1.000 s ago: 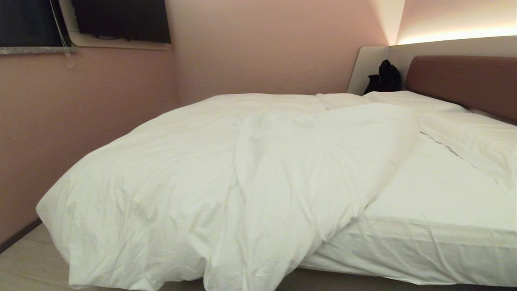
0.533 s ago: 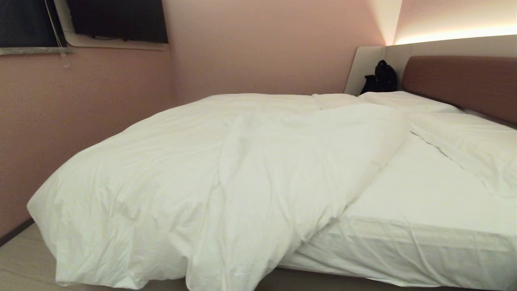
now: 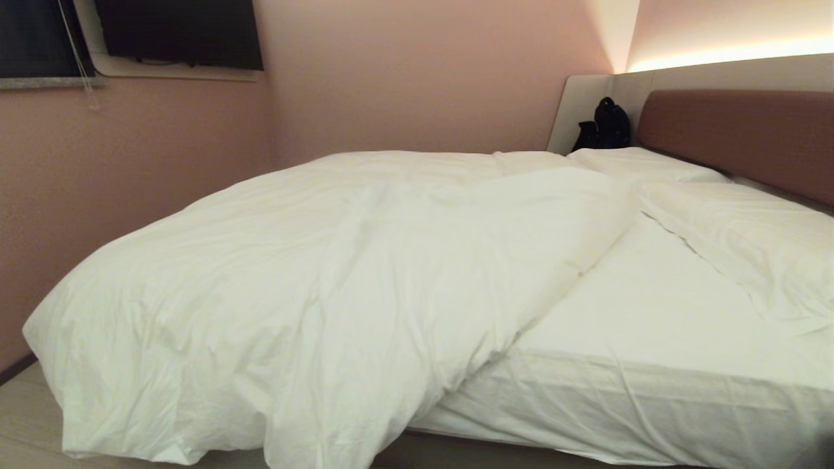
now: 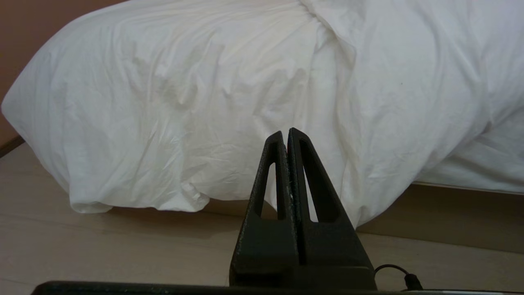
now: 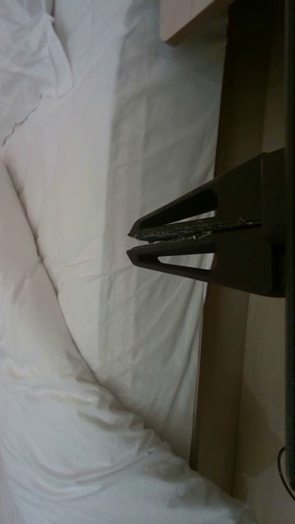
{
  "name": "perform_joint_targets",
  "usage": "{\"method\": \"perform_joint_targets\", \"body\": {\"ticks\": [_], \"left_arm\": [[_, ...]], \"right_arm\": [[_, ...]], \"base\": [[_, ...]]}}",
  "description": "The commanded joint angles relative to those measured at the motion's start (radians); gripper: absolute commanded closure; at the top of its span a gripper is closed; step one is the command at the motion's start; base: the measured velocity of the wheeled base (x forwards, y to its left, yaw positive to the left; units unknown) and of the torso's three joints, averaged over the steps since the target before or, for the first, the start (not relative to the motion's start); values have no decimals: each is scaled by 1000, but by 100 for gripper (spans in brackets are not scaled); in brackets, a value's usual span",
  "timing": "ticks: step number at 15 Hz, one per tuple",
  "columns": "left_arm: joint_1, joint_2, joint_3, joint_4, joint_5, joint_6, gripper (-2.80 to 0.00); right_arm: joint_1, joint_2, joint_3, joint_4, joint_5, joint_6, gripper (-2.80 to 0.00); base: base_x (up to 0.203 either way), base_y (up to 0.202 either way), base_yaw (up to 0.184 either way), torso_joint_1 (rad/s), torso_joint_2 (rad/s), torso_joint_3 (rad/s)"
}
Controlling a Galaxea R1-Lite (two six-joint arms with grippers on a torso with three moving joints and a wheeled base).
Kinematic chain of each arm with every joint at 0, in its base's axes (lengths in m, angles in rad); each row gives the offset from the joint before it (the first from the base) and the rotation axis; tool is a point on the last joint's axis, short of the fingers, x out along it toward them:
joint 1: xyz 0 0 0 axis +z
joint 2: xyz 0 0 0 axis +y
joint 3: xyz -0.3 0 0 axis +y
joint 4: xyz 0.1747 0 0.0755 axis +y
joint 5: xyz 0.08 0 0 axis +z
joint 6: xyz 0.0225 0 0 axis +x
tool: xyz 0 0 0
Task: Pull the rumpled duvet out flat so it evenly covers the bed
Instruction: Hold the folded corner of the quilt
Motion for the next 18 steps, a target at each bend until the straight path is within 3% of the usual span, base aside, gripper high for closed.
{"method": "perform_joint_targets", "body": {"ticks": [1,18], "left_arm": [[1,0,0,0,0,0,0],[1,0,0,0,0,2,0]], "right_arm": [[2,0,0,1,0,0,0],[3,0,0,1,0,0,0]], "base": [[0,0,0,0,0,0],[0,0,0,0,0,0]]}}
